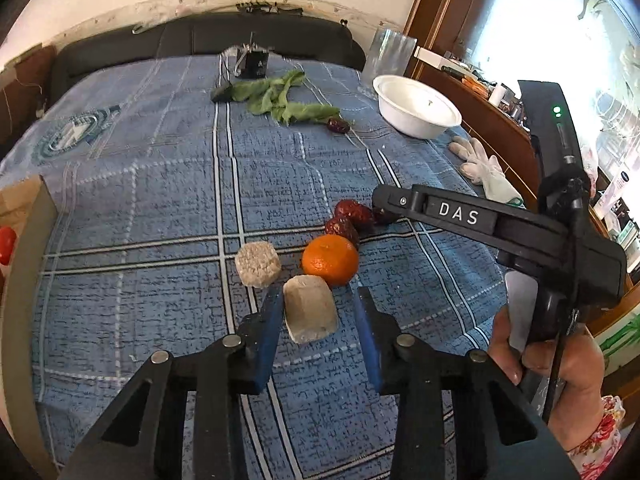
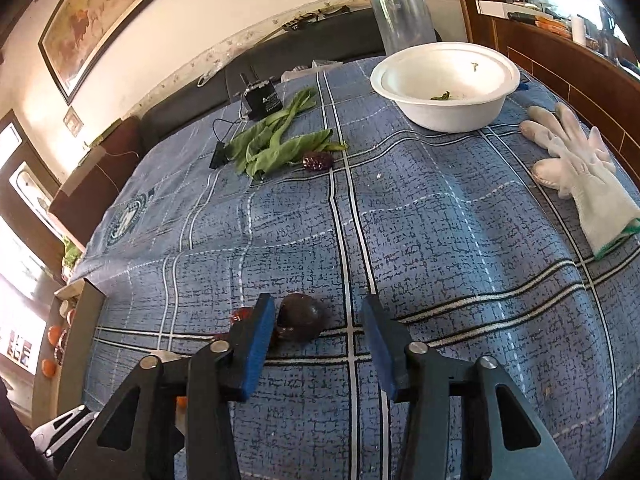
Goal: Organize fruits
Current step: 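Grasp the pale square slice with the left tool while the right tool grasps a dark plum, then carry the pale slice and dark plum into the box and open both tools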
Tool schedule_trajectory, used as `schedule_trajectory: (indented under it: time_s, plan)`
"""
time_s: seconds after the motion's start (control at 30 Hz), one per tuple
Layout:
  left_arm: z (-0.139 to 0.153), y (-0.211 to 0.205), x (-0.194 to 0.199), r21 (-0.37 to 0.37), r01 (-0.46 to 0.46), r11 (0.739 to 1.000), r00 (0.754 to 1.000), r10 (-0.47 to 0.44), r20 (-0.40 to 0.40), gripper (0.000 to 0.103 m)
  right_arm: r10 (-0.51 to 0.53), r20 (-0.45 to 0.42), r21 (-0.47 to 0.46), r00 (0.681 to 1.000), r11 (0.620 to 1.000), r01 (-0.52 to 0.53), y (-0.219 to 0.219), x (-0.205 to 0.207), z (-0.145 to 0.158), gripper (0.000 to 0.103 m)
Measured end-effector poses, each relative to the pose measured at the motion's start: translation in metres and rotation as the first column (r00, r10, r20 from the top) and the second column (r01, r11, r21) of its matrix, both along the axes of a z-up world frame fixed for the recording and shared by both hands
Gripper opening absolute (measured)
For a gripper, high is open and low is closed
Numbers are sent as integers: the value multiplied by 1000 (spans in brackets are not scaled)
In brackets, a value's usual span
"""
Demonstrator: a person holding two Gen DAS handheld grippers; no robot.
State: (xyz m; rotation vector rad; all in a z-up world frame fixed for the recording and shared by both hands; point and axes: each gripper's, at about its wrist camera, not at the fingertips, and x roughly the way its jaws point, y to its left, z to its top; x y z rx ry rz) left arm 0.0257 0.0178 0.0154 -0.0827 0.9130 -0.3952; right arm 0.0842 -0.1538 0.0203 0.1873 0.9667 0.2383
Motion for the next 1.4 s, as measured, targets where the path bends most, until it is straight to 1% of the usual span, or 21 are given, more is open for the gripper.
schedule_trajectory:
  time_s: [0.03,0.07,0.13,0.17,0.2,0.23,0.3,0.43,0.6,0.67,0.77,0.93,1.07,1.13,1.23,1.33,1.4]
  plan:
    - [-3,0,3,-2,-1,1000,1000,1,-16,34,2,3,-10,1000,1000,-2,2,-1,0,47]
    - [-5,1,3,-11,-4,1000,1000,4,-3,34,6,5,-19,1000,1000,-6,3,-1,0,47]
    - [-5,-1,4,4,-1,1000,1000,1,2,34,11,14,-44,1000,999,-10,6,-2,0,47]
    - [-5,-2,3,12,1,1000,1000,-1,4,34,16,15,-48,1000,999,-15,8,-2,-1,43]
    - [-5,-3,2,25,3,1000,1000,-3,11,33,25,16,-45,1000,999,-24,9,-2,-1,34]
    - [-5,-4,0,34,1,999,1000,-1,16,27,34,16,-41,999,999,-33,11,-3,-1,32]
    - [-5,-2,-3,18,-1,1000,1000,1,16,27,38,28,-44,999,998,-37,13,-6,1,25]
    - [-4,5,-6,-8,-17,1000,1000,17,19,27,41,49,-43,998,998,-38,13,-13,5,24]
    - [-5,13,-3,-37,-40,999,999,41,10,27,46,76,-1,996,999,-46,6,-24,14,24]
    - [-6,15,-1,-48,-41,998,999,41,3,27,46,73,18,996,999,-47,6,-25,14,24]
    - [-7,16,-1,-57,-34,998,999,34,5,27,36,56,73,998,997,-40,2,-26,13,24]
    - [-2,16,-9,-43,-39,998,998,41,41,27,16,39,188,999,982,-23,-4,-39,17,25]
    - [4,29,-20,-99,-71,993,997,74,20,27,38,26,293,999,955,-44,-3,-55,22,25]
    - [11,40,-33,-129,-76,989,997,79,19,27,49,26,319,998,946,-55,-1,-66,26,25]
    - [22,63,-59,-183,-65,981,998,67,5,28,77,31,314,997,946,-82,11,-82,34,25]
    - [39,92,-79,-221,-75,972,997,78,5,28,119,35,300,992,946,-124,33,-91,44,25]
    - [54,119,-87,-232,-100,968,994,107,19,28,162,45,295,986,941,-168,54,-97,53,25]
